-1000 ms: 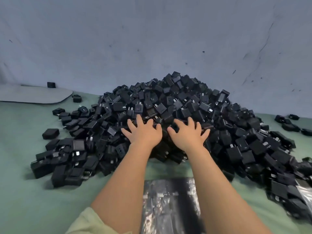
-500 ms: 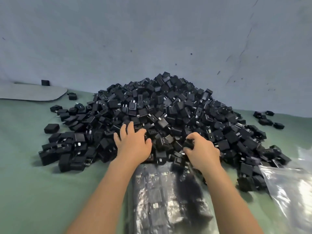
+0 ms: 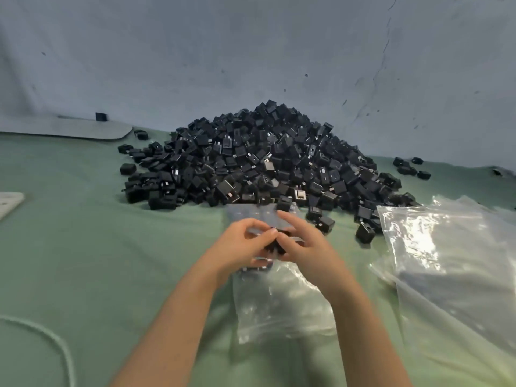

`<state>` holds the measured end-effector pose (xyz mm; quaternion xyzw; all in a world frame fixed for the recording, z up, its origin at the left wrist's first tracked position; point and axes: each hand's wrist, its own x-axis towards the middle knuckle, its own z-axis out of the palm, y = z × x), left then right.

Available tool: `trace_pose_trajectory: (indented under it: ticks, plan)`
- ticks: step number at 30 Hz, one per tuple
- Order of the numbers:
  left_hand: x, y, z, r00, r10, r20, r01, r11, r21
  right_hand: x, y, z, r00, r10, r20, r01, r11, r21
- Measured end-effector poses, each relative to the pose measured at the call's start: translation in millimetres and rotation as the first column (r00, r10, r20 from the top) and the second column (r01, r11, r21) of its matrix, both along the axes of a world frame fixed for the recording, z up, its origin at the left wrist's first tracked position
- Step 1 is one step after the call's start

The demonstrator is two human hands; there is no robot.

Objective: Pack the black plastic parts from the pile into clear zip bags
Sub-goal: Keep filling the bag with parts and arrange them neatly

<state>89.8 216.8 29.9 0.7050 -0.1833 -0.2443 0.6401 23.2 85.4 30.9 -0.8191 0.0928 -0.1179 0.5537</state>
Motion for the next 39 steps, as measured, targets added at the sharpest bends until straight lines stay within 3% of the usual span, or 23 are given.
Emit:
trace_pose_trajectory:
  ticks: [3,5,7,11,14,18,21,22,24,26,28,30,33,36,39]
  plan:
    - [-17.1,4.3,-9.9,0.999,0.040,-0.011,-0.040,0.999,-0.024,-22.1,11.2,-14.0,0.988,-0.142,0.056,0.136,0.986,0.093]
    - [-22.7,3.1,-15.3,0.990,0.125,-0.060,-0.129,0.990,-0.057,-39.1,19.6,-21.6,0.970,-0.195,0.144,0.197,0.980,-0.003]
    - [-26.2,0.3,-19.8,0.979,0.189,-0.076,-0.194,0.978,-0.074,-52.9,28.0,-26.5,0.972,-0.138,0.190,0.158,0.983,-0.098]
    - [-31.1,-10.1,-25.0,0.971,0.238,-0.005,-0.238,0.970,-0.047,-59.6,32.8,-37.2,0.997,-0.051,0.062,0.074,0.888,-0.453]
    - [-31.5,-17.0,-26.2,0.962,0.264,0.063,-0.264,0.964,-0.006,-65.1,28.8,-39.9,0.994,-0.091,0.053,0.105,0.807,-0.582]
    - [-34.1,-21.3,-26.4,0.963,0.223,0.148,-0.235,0.970,0.066,-68.1,24.7,-42.7,0.994,-0.086,0.065,0.108,0.807,-0.581]
    - [-38.5,-20.8,-21.3,0.941,0.203,0.270,-0.241,0.963,0.116,-69.4,16.2,-40.1,0.984,-0.137,0.114,0.174,0.875,-0.451]
    - [-41.0,-18.1,-19.5,0.920,0.156,0.359,-0.226,0.960,0.163,-71.7,10.7,-38.6,0.974,-0.180,0.141,0.222,0.891,-0.395]
    - [-50.1,-11.7,-19.5,0.844,-0.127,0.522,-0.095,0.921,0.377,-78.3,-1.3,-34.3,0.945,-0.271,0.182,0.315,0.902,-0.293]
    - [-62.0,-8.6,-24.7,0.708,-0.447,0.546,0.005,0.777,0.629,-86.3,-7.3,-28.9,0.940,-0.295,0.170,0.323,0.932,-0.165]
    - [-67.9,-9.6,-28.3,0.612,-0.552,0.566,-0.040,0.693,0.720,-93.5,-6.0,-23.1,0.956,-0.256,0.141,0.262,0.965,-0.023]
    - [-66.2,-11.2,-27.4,0.604,-0.496,0.624,-0.093,0.734,0.673,-101.2,-2.1,-17.3,0.973,-0.188,0.134,0.184,0.982,0.041]
    - [-60.0,-12.2,-23.1,0.705,-0.323,0.631,-0.074,0.852,0.518,-113.1,3.0,-9.1,0.988,-0.095,0.122,0.095,0.995,0.005]
    - [-54.2,-11.7,-15.1,0.777,-0.183,0.602,-0.085,0.918,0.389,-116.6,6.7,-7.4,0.994,-0.083,0.077,0.099,0.968,-0.231]
    - [-51.7,-10.3,-3.3,0.786,-0.128,0.605,-0.078,0.950,0.302,-102.9,13.1,-15.7,0.988,-0.152,-0.006,0.127,0.844,-0.521]
